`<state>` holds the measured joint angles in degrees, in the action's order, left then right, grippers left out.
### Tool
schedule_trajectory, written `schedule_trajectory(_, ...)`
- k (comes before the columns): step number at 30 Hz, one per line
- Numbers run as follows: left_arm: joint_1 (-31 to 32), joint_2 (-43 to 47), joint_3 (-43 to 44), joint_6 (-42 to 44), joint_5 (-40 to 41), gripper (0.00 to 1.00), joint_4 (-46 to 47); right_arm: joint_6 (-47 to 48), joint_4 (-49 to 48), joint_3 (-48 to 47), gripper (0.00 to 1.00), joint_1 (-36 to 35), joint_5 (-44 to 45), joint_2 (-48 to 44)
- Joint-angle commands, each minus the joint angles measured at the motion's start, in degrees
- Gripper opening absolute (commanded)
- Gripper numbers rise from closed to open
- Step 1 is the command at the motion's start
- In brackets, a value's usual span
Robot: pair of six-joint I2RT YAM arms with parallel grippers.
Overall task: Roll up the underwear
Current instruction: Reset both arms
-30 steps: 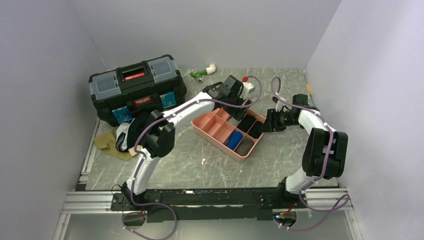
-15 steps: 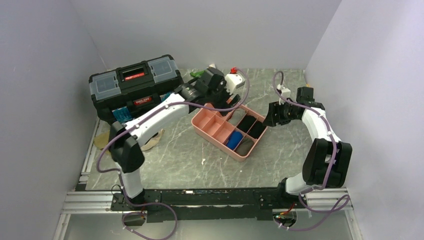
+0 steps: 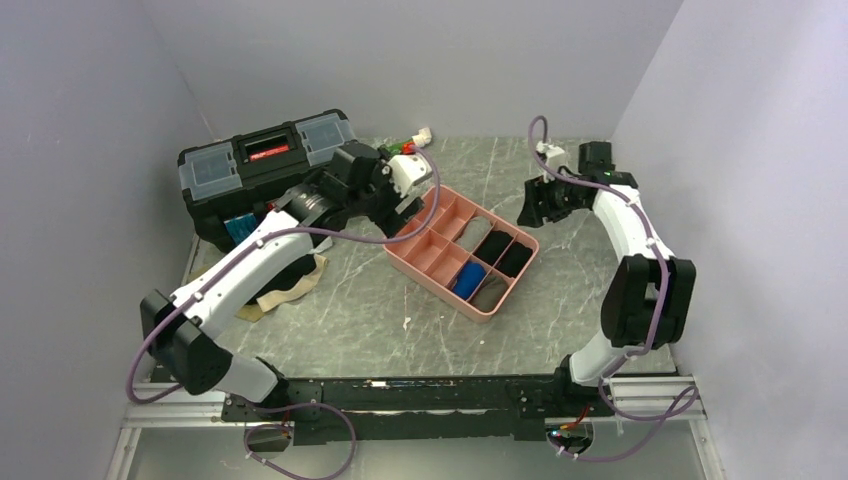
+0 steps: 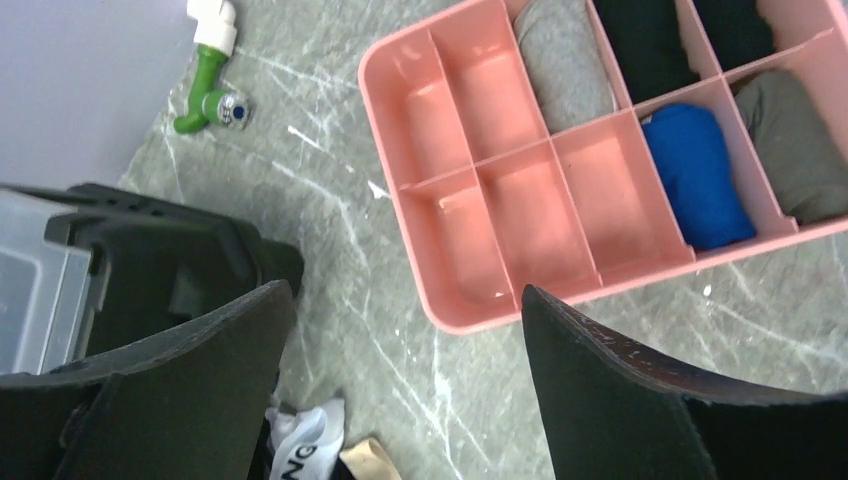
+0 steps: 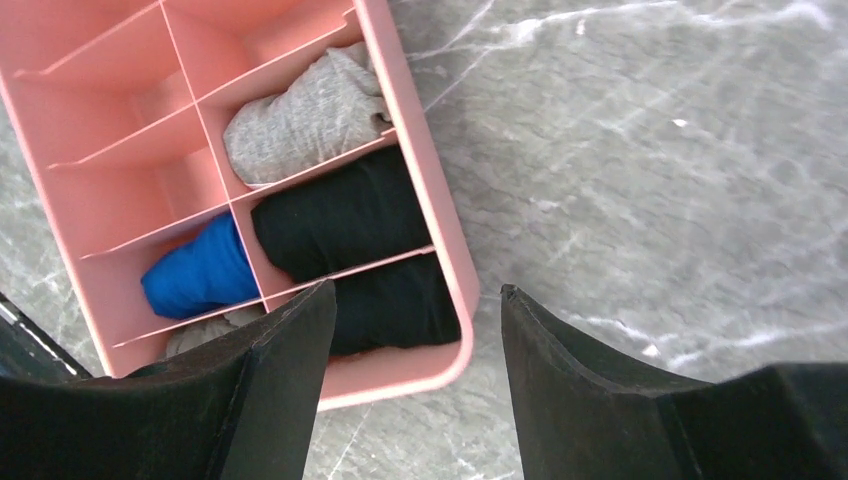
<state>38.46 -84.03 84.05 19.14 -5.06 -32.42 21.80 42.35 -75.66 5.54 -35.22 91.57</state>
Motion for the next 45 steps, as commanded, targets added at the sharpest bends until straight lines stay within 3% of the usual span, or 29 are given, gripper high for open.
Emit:
schedule_trajectory(1,-3.42,5.40,-4.31,2.15,-0.69,0.92,-1.53,2.10,1.78,-2.53,0.64,-3.88,4.19,2.80)
schedule_trajectory(9,-10.25,11.78,-11.90,1.60,-1.79,0.98,-0.54,2.82,1.39,-2.48,0.63,-6.95,8.06,5.22)
schedule_trajectory(20,-18.05,15.53,-17.18,0.34,-3.03,0.98,1.14,4.00,0.18,-0.61,0.60,-7.79,11.63,6.81)
schedule_trajectory(28,-27.44,21.32,-24.46,-3.39,-5.46,0.99,6.29,1.43,-3.39,7.35,0.67,-7.70,12.34,-5.33)
schedule_trajectory(38,-38.14,33.70,-34.03,-5.44,-8.39,0.99,11.12,-0.89,-4.64,15.84,0.99,-7.56,17.66,-22.67)
schedule_trajectory(45,-41.00,41.08,-36.62,-6.02,-6.02,0.99,9.43,-3.57,-6.42,21.58,1.00,-6.01,21.55,-34.08)
